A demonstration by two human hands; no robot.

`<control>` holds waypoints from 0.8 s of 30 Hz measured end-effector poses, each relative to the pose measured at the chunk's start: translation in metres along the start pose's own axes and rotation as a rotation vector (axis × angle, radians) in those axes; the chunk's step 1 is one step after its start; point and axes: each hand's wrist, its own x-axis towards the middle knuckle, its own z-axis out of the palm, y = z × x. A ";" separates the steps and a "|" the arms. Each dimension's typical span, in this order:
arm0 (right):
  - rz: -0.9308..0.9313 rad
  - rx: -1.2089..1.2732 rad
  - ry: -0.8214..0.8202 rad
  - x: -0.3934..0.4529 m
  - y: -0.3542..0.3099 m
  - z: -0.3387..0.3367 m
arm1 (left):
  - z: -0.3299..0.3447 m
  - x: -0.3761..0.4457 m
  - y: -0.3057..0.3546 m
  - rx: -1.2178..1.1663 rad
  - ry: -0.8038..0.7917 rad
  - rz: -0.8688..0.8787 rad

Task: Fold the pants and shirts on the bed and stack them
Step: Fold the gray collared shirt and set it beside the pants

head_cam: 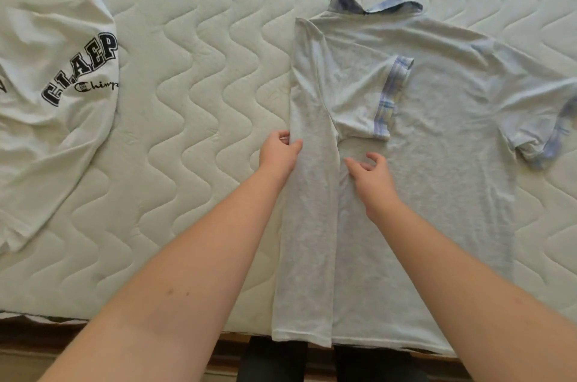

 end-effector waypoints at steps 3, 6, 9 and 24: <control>0.011 0.080 0.070 0.014 -0.010 -0.003 | -0.001 0.023 0.020 -0.013 0.004 0.016; 0.005 0.206 0.105 0.034 -0.024 -0.008 | -0.002 0.049 0.050 0.105 -0.006 0.109; 0.066 0.275 0.155 0.056 -0.043 -0.014 | -0.004 0.082 0.090 0.423 -0.004 0.360; 0.010 -0.028 0.069 0.070 -0.051 -0.038 | 0.047 0.172 0.227 1.495 -0.274 0.694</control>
